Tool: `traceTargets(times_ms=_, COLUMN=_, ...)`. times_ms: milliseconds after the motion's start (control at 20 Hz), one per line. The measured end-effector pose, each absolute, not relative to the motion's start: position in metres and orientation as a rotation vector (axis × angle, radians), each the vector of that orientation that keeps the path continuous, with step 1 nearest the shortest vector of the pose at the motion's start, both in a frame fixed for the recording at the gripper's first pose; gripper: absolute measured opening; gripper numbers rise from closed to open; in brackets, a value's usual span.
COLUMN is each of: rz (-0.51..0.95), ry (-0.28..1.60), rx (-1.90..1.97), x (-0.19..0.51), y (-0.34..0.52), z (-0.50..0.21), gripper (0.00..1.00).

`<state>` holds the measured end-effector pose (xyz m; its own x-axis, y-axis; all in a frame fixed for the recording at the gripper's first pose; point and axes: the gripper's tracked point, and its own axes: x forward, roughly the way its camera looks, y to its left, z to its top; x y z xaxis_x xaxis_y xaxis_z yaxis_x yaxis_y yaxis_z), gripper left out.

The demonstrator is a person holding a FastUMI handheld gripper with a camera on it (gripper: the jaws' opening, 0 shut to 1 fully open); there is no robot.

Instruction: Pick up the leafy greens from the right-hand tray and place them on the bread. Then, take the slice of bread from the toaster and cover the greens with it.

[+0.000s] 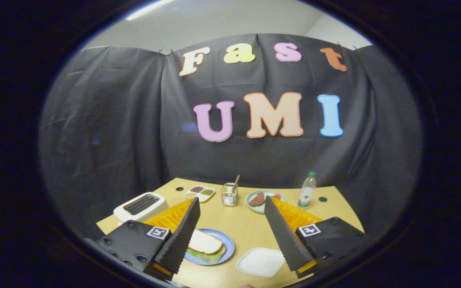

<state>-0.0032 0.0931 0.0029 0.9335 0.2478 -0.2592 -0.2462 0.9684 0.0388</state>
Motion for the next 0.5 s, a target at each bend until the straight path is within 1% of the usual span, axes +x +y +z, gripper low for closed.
traceTargets(times_ms=300, rz=0.093, ry=0.147, rx=-0.013, x=-0.026, y=0.041, z=0.037, gripper=1.00)
traceTargets(times_ms=500, rz=0.018, ry=0.112, rx=0.025, x=-0.030, y=0.017, z=0.053, gripper=1.00)
